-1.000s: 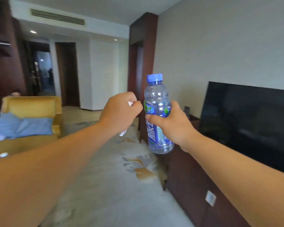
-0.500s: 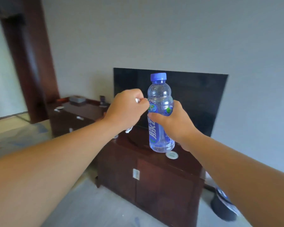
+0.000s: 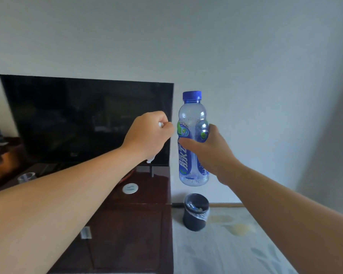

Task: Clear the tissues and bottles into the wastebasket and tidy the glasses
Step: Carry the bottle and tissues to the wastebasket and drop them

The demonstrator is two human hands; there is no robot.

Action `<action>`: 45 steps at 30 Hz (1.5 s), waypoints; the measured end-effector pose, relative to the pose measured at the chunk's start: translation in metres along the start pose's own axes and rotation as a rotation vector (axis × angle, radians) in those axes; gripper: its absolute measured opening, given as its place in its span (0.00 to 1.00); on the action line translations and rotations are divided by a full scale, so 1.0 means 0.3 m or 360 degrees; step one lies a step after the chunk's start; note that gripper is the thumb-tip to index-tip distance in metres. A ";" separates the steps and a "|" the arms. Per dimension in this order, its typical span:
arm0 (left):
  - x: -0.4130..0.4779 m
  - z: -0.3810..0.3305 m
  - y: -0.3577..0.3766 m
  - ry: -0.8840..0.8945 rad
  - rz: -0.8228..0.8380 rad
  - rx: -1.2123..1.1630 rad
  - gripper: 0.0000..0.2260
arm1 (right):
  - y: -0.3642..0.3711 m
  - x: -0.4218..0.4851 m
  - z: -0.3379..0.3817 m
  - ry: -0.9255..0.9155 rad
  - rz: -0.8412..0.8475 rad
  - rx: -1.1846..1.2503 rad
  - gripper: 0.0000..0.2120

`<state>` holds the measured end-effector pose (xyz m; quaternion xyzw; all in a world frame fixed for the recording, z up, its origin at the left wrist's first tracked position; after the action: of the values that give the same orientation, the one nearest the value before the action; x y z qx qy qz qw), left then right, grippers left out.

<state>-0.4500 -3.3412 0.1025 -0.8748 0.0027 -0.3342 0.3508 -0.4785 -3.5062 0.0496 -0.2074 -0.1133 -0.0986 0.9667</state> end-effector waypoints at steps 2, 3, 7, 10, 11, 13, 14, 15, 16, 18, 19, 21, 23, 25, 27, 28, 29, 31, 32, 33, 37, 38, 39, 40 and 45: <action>0.049 -0.050 0.091 0.0033 0.0041 -0.0074 0.11 | -0.090 0.021 -0.047 0.0021 -0.0055 -0.0022 0.24; 0.072 -0.076 0.137 0.0048 0.0053 -0.0107 0.11 | -0.134 0.033 -0.069 0.0022 -0.0075 -0.0033 0.23; 0.173 -0.176 0.331 0.0078 0.0079 -0.0190 0.11 | -0.311 0.106 -0.163 0.0031 -0.0124 -0.0047 0.23; 0.248 -0.223 0.463 0.0060 0.0095 -0.0222 0.11 | -0.432 0.176 -0.243 0.0042 -0.0137 -0.0054 0.22; 0.272 -0.233 0.503 0.0056 0.0095 -0.0227 0.11 | -0.465 0.200 -0.273 0.0050 -0.0141 -0.0050 0.22; 0.313 -0.251 0.579 0.0054 0.0106 -0.0237 0.10 | -0.521 0.243 -0.333 0.0076 -0.0145 -0.0049 0.22; 0.333 -0.257 0.617 0.0056 0.0118 -0.0237 0.11 | -0.543 0.263 -0.365 0.0090 -0.0150 -0.0051 0.23; 0.354 -0.262 0.654 0.0060 0.0129 -0.0235 0.11 | -0.564 0.284 -0.396 0.0104 -0.0156 -0.0053 0.23; 0.375 -0.264 0.691 0.0064 0.0142 -0.0233 0.11 | -0.581 0.306 -0.427 0.0118 -0.0159 -0.0055 0.23; 0.420 -0.257 0.758 0.0068 0.0164 -0.0231 0.12 | -0.607 0.356 -0.483 0.0146 -0.0163 -0.0053 0.23; 0.444 -0.247 0.790 0.0064 0.0177 -0.0233 0.12 | -0.617 0.385 -0.509 0.0157 -0.0168 -0.0051 0.23; 0.491 -0.217 0.854 0.0059 0.0206 -0.0231 0.11 | -0.626 0.446 -0.558 0.0173 -0.0179 -0.0049 0.23; 0.539 -0.171 0.916 0.0048 0.0237 -0.0224 0.11 | -0.622 0.512 -0.609 0.0197 -0.0178 -0.0047 0.23; 0.597 -0.117 0.975 0.0038 0.0261 -0.0226 0.11 | -0.607 0.586 -0.656 0.0225 -0.0169 -0.0056 0.23; 0.662 -0.063 1.028 0.0044 0.0275 -0.0221 0.12 | -0.592 0.666 -0.700 0.0244 -0.0172 -0.0068 0.23; 0.696 -0.036 1.053 0.0038 0.0284 -0.0228 0.11 | -0.586 0.706 -0.719 0.0257 -0.0179 -0.0074 0.23; 0.734 -0.008 1.077 0.0030 0.0293 -0.0241 0.11 | -0.582 0.749 -0.736 0.0269 -0.0187 -0.0081 0.23; 0.818 0.044 1.123 0.0025 0.0312 -0.0263 0.11 | -0.578 0.839 -0.760 0.0286 -0.0200 -0.0096 0.23; 0.858 0.069 1.147 0.0025 0.0326 -0.0262 0.11 | -0.578 0.883 -0.771 0.0299 -0.0205 -0.0103 0.23; 0.896 0.093 1.170 0.0023 0.0338 -0.0257 0.11 | -0.579 0.926 -0.782 0.0313 -0.0213 -0.0106 0.23; 1.033 0.177 1.261 0.0012 0.0389 -0.0256 0.10 | -0.589 1.083 -0.827 0.0343 -0.0252 -0.0103 0.23; 1.061 0.197 1.285 0.0003 0.0403 -0.0262 0.10 | -0.589 1.119 -0.843 0.0359 -0.0252 -0.0100 0.23; 1.087 0.217 1.309 -0.0006 0.0416 -0.0266 0.10 | -0.589 1.153 -0.861 0.0372 -0.0247 -0.0099 0.23; 1.111 0.235 1.333 -0.0014 0.0427 -0.0266 0.10 | -0.590 1.186 -0.880 0.0380 -0.0242 -0.0098 0.23; 1.224 0.339 1.474 -0.0091 0.0461 -0.0250 0.10 | -0.596 1.356 -1.002 0.0407 -0.0205 -0.0079 0.25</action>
<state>-0.0036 -3.7001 -0.0097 -0.8991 0.1449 -0.2538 0.3258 -0.0791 -3.8517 -0.0440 -0.2093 0.0003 -0.1888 0.9595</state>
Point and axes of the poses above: each hand's wrist, its own x-axis towards the middle knuckle, its own y-axis out of the palm, z = x × y, the point moved 9 cm from there along x, towards the middle knuckle, and after that the axes turned 6 degrees about z, right-handed, at the moved point
